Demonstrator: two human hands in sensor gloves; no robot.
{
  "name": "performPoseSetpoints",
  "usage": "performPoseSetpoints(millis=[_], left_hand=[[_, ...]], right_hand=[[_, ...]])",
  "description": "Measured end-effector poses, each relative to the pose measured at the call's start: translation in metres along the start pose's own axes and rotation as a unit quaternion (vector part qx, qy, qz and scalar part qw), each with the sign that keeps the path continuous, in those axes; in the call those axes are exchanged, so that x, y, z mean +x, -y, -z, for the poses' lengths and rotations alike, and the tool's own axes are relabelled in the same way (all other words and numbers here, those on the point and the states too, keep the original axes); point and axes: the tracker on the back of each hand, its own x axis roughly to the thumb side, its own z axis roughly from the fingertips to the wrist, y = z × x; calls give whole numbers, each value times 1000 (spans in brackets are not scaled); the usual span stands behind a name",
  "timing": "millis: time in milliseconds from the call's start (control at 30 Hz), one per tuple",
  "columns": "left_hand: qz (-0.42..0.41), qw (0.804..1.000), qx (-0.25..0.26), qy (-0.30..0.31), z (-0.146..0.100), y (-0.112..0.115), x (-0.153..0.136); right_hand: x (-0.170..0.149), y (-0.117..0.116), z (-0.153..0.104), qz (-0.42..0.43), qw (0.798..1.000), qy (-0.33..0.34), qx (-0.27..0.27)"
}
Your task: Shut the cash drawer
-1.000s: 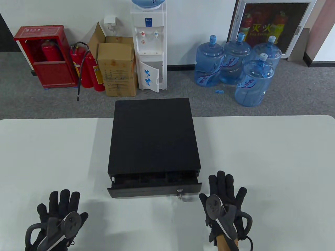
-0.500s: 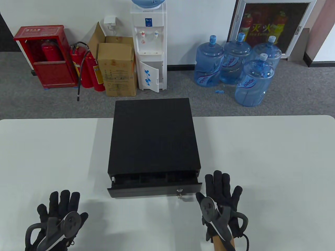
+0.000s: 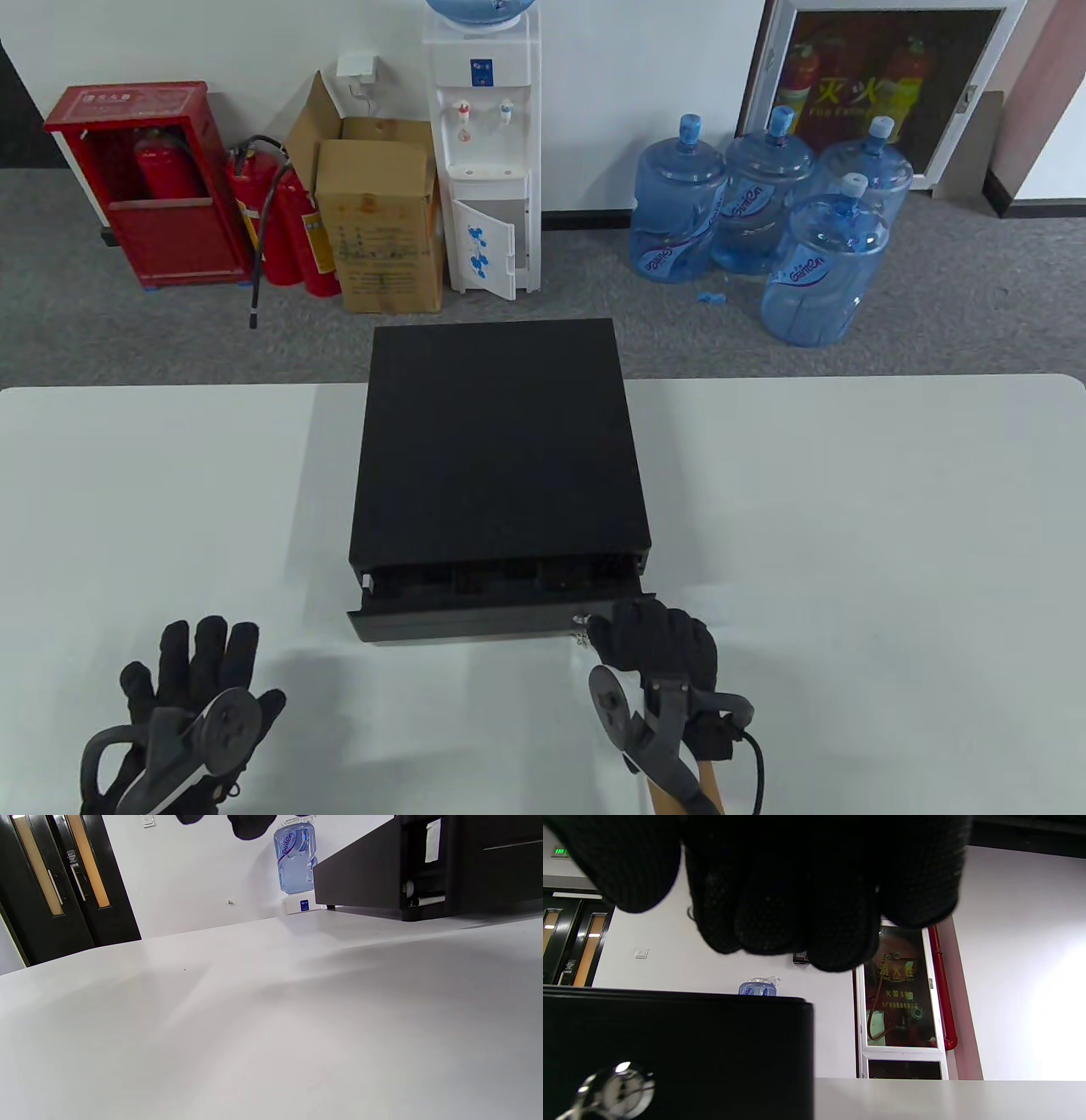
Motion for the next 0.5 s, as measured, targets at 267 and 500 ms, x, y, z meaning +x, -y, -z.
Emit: performPoseSetpoints(millis=[267,500], left_hand=[[-1,1000,-4,-1,0,0,-1],[-1,1000,-2,-2,0,0,-1]], right_hand=[[25,-12,-1,-34,999,27,26],[30,-29,-3,-51,995,24,82]])
